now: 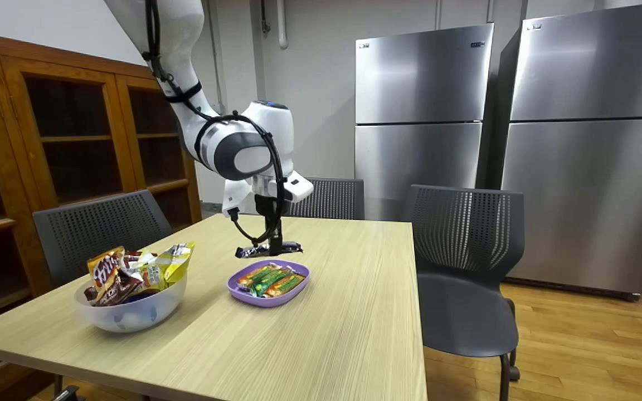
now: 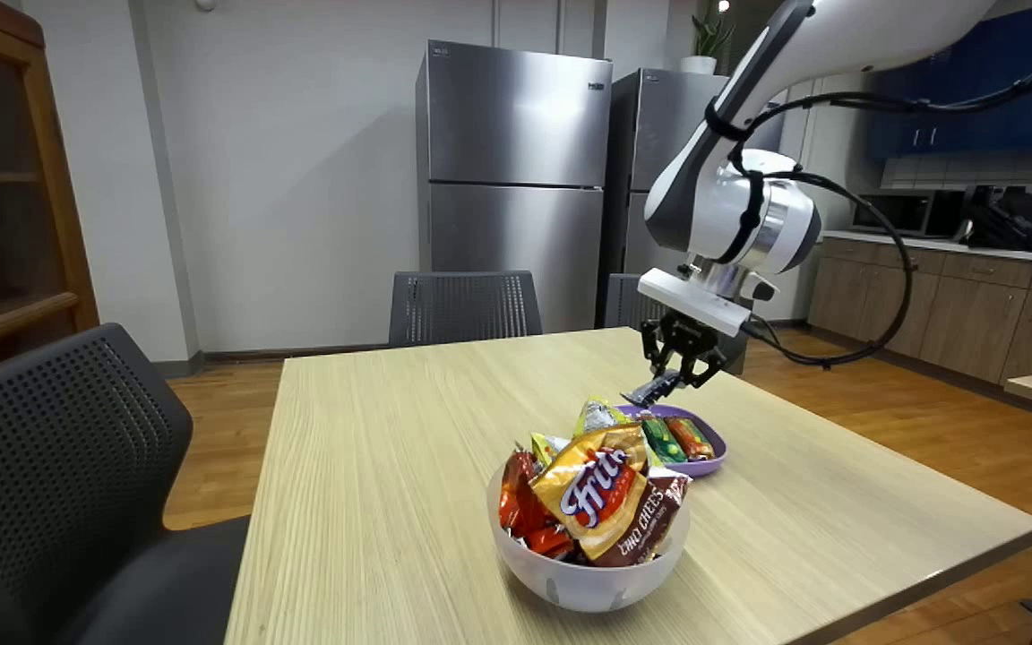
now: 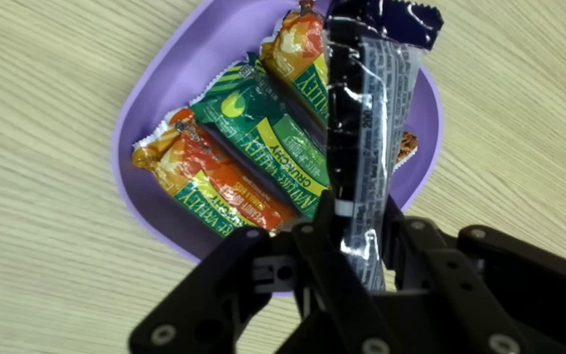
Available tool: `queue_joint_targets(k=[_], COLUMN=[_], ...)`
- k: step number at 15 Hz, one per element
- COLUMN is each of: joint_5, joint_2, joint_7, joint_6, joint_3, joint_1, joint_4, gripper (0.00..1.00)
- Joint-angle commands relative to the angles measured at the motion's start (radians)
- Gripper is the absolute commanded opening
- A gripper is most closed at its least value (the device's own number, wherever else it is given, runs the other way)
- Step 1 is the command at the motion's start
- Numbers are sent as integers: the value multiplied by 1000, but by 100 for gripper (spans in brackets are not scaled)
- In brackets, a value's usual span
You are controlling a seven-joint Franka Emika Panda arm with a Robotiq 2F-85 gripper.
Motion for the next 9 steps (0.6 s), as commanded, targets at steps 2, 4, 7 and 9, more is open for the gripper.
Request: queue_joint_targets(k=[2, 4, 7, 9], joint_5=[-52, -67, -78, -78], joint_2=[90, 121, 159, 175], joint_7=[67, 82, 99, 106], joint_6=[-40, -42, -48, -55], joint_3=[11, 7, 7, 9], joint_1=[-9, -4, -4, -7], joint_4=[117, 149, 187, 205], gripper=[6, 6, 6, 6])
